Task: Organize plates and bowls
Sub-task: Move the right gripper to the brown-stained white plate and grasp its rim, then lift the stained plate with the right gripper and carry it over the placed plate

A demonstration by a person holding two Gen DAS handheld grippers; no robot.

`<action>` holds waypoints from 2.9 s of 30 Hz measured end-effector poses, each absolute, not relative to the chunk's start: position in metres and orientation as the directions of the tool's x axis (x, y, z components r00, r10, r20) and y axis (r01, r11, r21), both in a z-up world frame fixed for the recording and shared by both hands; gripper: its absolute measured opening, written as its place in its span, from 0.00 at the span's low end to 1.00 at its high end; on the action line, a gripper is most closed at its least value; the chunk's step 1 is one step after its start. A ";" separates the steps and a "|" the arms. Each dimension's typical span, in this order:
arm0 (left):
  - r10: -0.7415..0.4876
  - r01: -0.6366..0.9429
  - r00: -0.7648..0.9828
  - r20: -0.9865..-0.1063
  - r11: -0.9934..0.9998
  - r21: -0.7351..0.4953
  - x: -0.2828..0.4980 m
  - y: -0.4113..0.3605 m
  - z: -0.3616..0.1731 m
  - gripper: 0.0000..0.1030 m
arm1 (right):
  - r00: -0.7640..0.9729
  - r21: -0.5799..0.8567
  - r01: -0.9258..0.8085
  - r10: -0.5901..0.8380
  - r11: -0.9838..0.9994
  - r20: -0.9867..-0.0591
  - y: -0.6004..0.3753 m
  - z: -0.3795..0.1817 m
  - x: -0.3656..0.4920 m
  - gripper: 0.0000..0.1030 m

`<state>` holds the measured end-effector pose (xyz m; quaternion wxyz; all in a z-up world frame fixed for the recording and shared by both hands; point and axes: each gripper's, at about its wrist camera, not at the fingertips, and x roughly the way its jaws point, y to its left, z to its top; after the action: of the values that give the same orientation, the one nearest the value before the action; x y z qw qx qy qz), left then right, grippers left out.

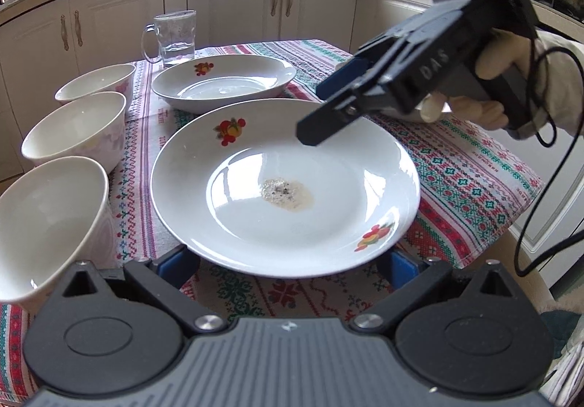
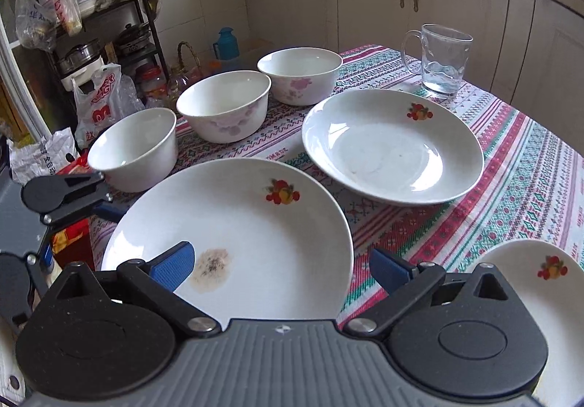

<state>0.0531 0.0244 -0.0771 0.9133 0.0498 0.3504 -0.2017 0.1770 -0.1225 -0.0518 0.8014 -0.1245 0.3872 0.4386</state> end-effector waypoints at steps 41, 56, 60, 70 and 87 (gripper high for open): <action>-0.361 0.446 0.626 -0.691 0.893 -0.063 0.061 0.026 -0.072 0.98 | 0.183 0.273 -0.795 0.643 0.542 -0.743 -0.109 -0.063 0.208 0.79; -0.417 0.516 0.605 -0.678 0.854 -0.065 0.069 0.016 -0.054 0.98 | 0.255 0.248 -0.769 0.639 0.589 -0.726 -0.134 -0.046 0.200 0.79; -0.433 0.536 0.598 -0.674 0.842 -0.065 0.074 0.010 -0.051 0.98 | 0.279 0.243 -0.755 0.634 0.609 -0.721 -0.144 -0.042 0.200 0.79; -0.469 0.593 0.575 -0.671 0.803 -0.054 0.091 -0.012 -0.045 0.98 | 0.338 0.230 -0.719 0.619 0.656 -0.709 -0.175 -0.033 0.202 0.79; -0.536 0.685 0.514 -0.670 0.727 -0.055 0.138 -0.065 -0.042 0.98 | 0.438 0.218 -0.623 0.565 0.752 -0.699 -0.243 -0.029 0.217 0.79</action>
<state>0.1377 -0.0649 -0.0417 0.8632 0.1087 0.3437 -0.3534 0.2166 -0.2433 -0.0286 0.8471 -0.0361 0.3977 0.3505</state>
